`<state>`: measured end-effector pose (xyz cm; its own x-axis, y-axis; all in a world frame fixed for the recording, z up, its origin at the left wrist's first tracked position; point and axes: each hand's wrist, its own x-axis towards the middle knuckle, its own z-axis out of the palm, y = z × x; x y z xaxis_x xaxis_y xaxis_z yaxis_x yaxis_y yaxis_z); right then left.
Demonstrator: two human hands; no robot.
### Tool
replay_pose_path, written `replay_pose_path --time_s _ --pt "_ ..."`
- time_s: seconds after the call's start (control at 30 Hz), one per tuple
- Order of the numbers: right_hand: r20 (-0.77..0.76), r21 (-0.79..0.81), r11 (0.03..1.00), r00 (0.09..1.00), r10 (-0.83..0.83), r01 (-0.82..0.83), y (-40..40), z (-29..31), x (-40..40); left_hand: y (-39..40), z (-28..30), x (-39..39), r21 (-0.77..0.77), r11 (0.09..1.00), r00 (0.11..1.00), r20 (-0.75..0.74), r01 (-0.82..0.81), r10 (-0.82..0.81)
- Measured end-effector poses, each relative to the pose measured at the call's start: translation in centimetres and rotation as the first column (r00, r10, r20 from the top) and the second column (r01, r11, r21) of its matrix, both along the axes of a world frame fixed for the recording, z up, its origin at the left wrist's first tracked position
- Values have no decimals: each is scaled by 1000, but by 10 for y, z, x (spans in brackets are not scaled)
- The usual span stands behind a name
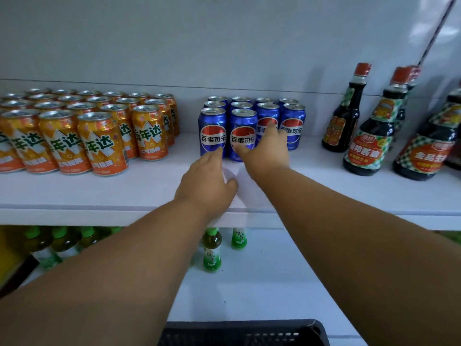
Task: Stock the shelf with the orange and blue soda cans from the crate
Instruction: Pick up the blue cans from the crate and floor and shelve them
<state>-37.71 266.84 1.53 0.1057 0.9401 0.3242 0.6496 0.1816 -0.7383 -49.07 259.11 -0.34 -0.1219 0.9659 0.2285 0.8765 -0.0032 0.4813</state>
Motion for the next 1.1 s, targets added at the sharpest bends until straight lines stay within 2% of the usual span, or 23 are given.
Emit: replay_pose_path --time_s 0.13,0.23,0.33,0.47,0.7,0.93,1.1 --pt "48 151 986 997 63 -69 -58 14 23 -36 23 19 152 987 999 -11 48 -46" --pt "59 207 974 995 77 -88 -106 27 55 -67 35 51 235 967 994 21 100 -108" --pt "47 250 967 998 43 -53 -150 34 98 -98 39 95 299 942 983 48 155 -177" --pt "-15 248 969 1000 -10 14 -196 21 162 -130 34 160 323 889 942 -24 323 -334" --pt "-48 164 980 993 -106 112 -245 -23 267 -149 1 251 209 865 890 -73 456 -451" --pt "-68 88 974 977 -203 208 -235 -95 353 -133 -64 344 47 817 817 -85 575 -570" --pt "-110 -85 955 950 -291 282 -235 -183 414 -112 -131 407 -257 690 682 -135 677 -719"
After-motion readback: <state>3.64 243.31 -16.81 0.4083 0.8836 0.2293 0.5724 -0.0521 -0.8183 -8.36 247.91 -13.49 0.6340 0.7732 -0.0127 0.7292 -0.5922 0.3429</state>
